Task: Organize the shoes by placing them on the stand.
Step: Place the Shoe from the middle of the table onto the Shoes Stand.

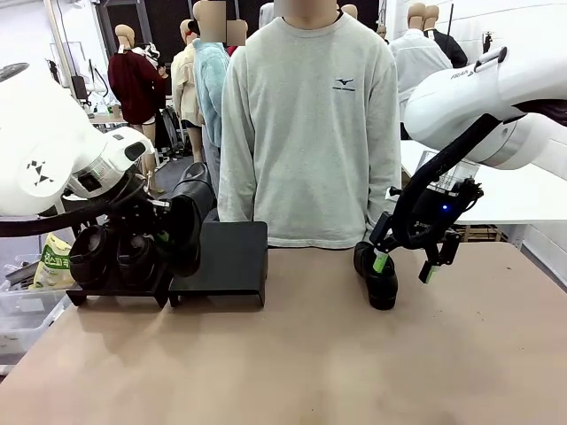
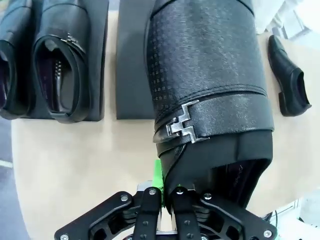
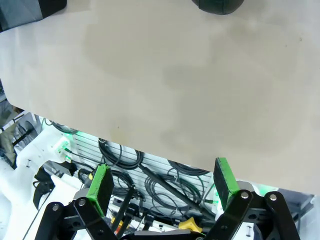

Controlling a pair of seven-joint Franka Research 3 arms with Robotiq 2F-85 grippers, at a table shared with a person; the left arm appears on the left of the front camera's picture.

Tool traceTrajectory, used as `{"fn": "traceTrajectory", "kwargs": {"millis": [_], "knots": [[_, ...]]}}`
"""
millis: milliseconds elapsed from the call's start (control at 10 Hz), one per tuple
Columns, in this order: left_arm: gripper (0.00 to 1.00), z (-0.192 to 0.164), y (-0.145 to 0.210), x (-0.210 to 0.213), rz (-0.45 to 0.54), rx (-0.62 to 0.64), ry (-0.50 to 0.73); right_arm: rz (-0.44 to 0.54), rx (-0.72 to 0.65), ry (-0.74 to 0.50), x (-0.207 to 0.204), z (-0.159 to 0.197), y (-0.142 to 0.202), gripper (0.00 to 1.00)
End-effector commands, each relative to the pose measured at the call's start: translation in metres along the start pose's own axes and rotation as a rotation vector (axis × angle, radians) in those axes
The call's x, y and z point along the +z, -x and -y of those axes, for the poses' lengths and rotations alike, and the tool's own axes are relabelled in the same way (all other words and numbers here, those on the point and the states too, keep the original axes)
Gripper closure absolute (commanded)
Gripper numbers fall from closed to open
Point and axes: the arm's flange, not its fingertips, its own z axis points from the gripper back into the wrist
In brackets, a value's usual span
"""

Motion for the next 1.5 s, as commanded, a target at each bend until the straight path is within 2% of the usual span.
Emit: {"fn": "traceTrajectory", "kwargs": {"millis": [0, 200, 300, 500, 800, 1400], "knots": [[1.00, 0.011, 0.000, 0.003, 0.030, -0.008, -0.003, -0.009, -0.015, 0.024, 0.002, -0.001, 0.001, 0.00], [1.00, 0.003, 0.001, -0.001, -0.001, -0.007, -0.001, -0.009, -0.015, 0.024, 0.002, -0.001, 0.001, 0.00], [1.00, 0.000, -0.002, -0.018, -0.012, -0.052, -0.082, -0.009, -0.015, 0.024, 0.002, -0.001, 0.001, 0.00], [1.00, -0.013, -0.029, -0.039, 0.021, -0.030, -0.125, -0.009, -0.015, 0.024, 0.002, -0.001, 0.001, 0.00], [1.00, -0.029, -0.058, -0.074, 0.041, -0.014, -0.130, -0.009, -0.015, 0.024, 0.002, -0.001, 0.001, 0.00], [1.00, -0.043, -0.099, -0.118, -0.023, 0.066, -0.152, -0.009, -0.015, 0.024, 0.002, -0.001, 0.001, 0.00]]}}
